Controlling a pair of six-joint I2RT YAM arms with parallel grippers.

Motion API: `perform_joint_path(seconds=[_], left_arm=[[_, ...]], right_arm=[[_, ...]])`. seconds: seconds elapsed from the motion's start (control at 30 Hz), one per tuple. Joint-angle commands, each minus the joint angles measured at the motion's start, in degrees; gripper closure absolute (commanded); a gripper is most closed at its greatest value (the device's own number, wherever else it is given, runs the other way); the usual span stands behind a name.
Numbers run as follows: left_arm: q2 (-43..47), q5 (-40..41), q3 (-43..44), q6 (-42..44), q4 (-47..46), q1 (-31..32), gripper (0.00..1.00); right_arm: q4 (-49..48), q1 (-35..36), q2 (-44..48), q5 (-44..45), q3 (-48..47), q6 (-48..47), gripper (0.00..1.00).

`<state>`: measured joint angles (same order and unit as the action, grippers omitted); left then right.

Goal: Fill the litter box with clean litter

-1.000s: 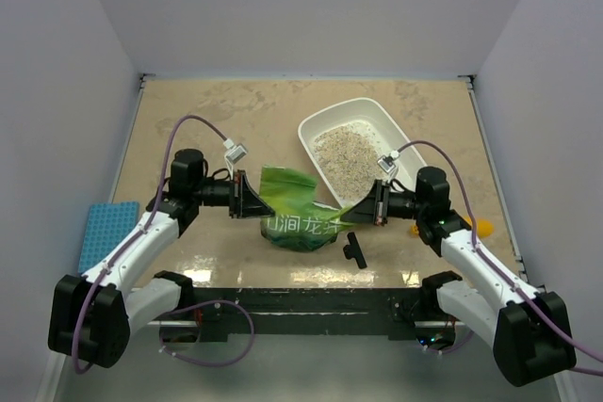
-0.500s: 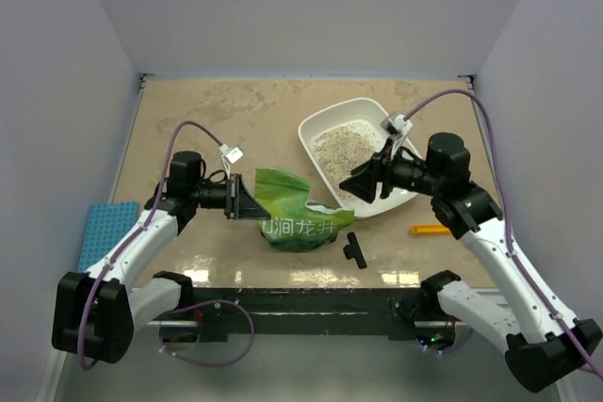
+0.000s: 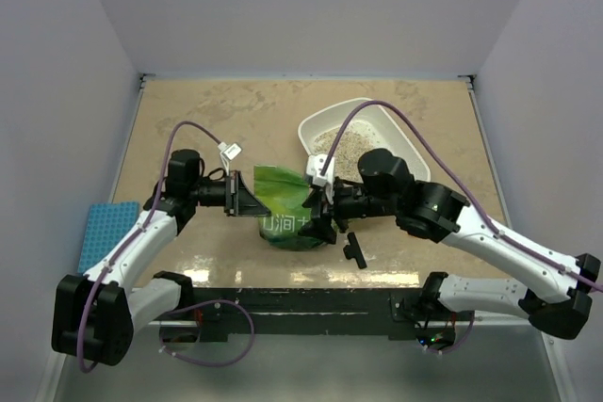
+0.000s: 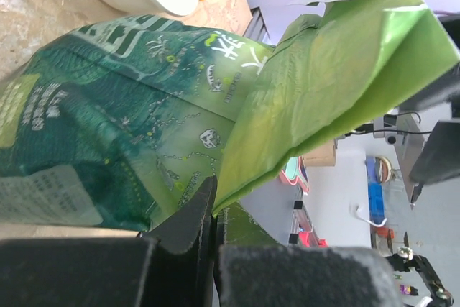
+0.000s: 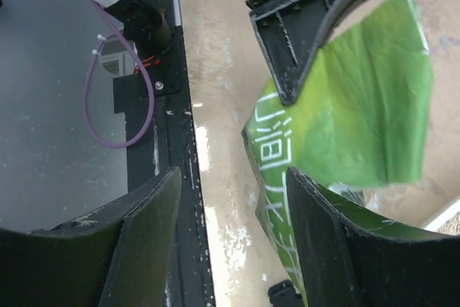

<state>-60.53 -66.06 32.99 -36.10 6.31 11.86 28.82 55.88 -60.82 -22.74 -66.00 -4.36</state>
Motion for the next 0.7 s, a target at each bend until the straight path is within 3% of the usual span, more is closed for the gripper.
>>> perform_joint_path(seconds=[0.0, 0.23, 0.67], left_arm=[[2.2, -4.4, -0.4, -8.0, -5.4, -0.6, 1.0], [4.6, -6.0, -2.4, -17.1, -12.1, -0.6, 1.0], [6.1, -7.6, -6.3, -22.6, -17.3, -0.6, 1.0]], right_arm=[[1.5, 6.7, -5.2, 9.3, -4.0, -6.0, 0.35], [0.0, 9.0, -7.9, 22.5, -2.8, -13.0, 0.32], [-2.6, 9.3, -8.0, 21.1, 4.0, -23.1, 0.29]])
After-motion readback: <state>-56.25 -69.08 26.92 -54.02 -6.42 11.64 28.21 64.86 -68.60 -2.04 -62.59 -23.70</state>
